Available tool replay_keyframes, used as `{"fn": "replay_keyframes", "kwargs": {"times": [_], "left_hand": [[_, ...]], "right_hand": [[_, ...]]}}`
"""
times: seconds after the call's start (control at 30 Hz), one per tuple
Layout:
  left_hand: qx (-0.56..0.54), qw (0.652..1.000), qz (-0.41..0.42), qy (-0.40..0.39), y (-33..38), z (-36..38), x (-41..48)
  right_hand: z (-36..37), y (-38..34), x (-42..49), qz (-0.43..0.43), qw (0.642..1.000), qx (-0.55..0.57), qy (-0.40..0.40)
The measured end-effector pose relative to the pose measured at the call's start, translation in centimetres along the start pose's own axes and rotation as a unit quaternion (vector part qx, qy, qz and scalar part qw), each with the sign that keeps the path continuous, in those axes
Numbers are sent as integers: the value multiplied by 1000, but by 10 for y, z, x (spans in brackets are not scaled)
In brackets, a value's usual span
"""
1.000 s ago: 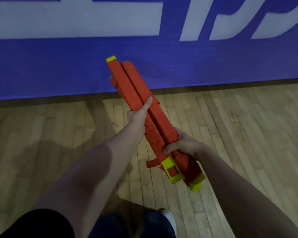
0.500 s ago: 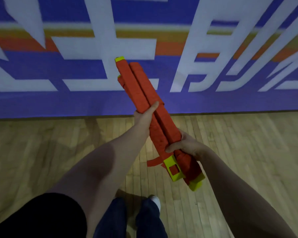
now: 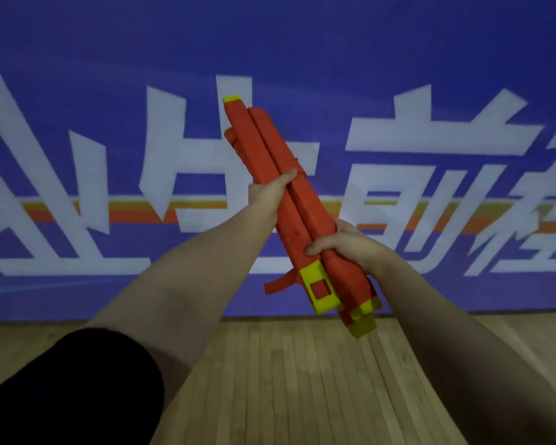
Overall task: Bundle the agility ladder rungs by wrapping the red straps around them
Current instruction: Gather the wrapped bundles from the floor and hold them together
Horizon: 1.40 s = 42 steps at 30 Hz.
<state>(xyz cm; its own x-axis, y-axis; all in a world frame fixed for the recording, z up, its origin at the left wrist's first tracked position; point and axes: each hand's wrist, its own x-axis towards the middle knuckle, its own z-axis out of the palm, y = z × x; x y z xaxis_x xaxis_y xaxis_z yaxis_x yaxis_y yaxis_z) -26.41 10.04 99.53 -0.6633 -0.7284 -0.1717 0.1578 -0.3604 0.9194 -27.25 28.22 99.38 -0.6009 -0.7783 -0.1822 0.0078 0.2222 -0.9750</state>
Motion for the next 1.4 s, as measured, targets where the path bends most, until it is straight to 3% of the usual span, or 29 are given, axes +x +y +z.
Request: {"fn": "replay_keyframes", "kwargs": {"times": [0.43, 0.73, 0.9, 1.13, 1.4], "left_hand": [[16, 991, 111, -75, 183, 28, 3], [95, 965, 201, -137, 294, 56, -9], [96, 947, 241, -189, 332, 56, -11], [188, 932, 243, -190, 359, 41, -2], [176, 915, 294, -212, 398, 56, 34]], "right_hand": [[24, -152, 9, -113, 993, 9, 29], [30, -255, 16, -184, 979, 26, 81], [38, -310, 32, -189, 978, 28, 84], [45, -372, 58, -204, 976, 4, 75], [29, -437, 97, -240, 964, -59, 99]]}}
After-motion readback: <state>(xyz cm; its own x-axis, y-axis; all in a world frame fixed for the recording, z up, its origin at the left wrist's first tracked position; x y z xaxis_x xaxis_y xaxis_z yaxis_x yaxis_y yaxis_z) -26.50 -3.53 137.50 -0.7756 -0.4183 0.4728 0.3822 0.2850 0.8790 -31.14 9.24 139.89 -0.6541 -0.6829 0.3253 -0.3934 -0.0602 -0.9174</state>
